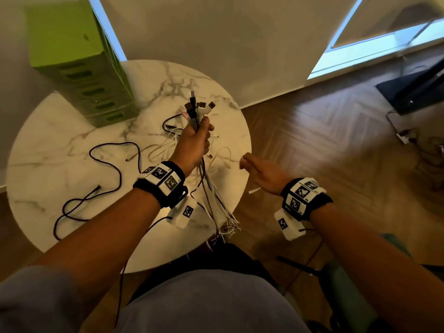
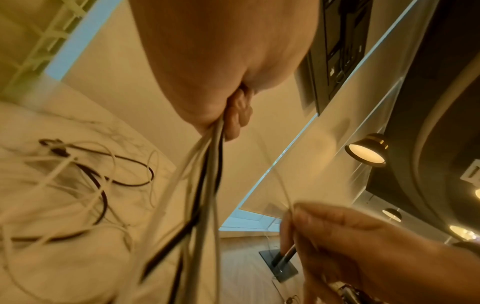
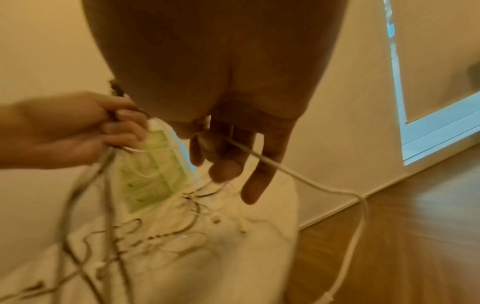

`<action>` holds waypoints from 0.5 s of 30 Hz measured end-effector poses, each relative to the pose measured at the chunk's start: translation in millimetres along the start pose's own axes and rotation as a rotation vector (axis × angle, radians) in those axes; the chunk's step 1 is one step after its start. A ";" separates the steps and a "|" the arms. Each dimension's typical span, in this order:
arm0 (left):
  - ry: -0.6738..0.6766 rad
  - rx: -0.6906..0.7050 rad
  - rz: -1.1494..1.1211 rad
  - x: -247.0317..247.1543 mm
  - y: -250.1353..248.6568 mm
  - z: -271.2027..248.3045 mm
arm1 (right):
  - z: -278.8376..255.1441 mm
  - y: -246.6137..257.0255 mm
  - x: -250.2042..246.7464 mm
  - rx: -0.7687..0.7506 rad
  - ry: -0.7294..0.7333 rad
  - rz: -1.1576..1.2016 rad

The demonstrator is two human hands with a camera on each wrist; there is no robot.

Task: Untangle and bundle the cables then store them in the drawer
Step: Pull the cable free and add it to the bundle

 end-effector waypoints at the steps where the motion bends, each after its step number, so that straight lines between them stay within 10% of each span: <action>1: 0.006 0.006 -0.024 -5.9 -1.8 -1.6 | 0.7 -15.9 -0.8 0.063 0.045 -0.012; 6: 0.077 0.039 -0.194 -26.8 -11.7 -7.6 | -1.8 -70.5 9.3 0.451 0.340 -0.367; 15: 0.061 0.058 -0.194 -47.6 -11.9 -6.0 | 51.2 69.2 30.2 -0.215 0.064 -0.049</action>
Point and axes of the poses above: each hand's wrist, its own z-axis towards the middle knuckle, its own x-axis out of the palm, y = z × x, the point moved 3 cm from there along z, towards the middle knuckle, and after that the axes turned 9 degrees about y, right-handed, at the moved point
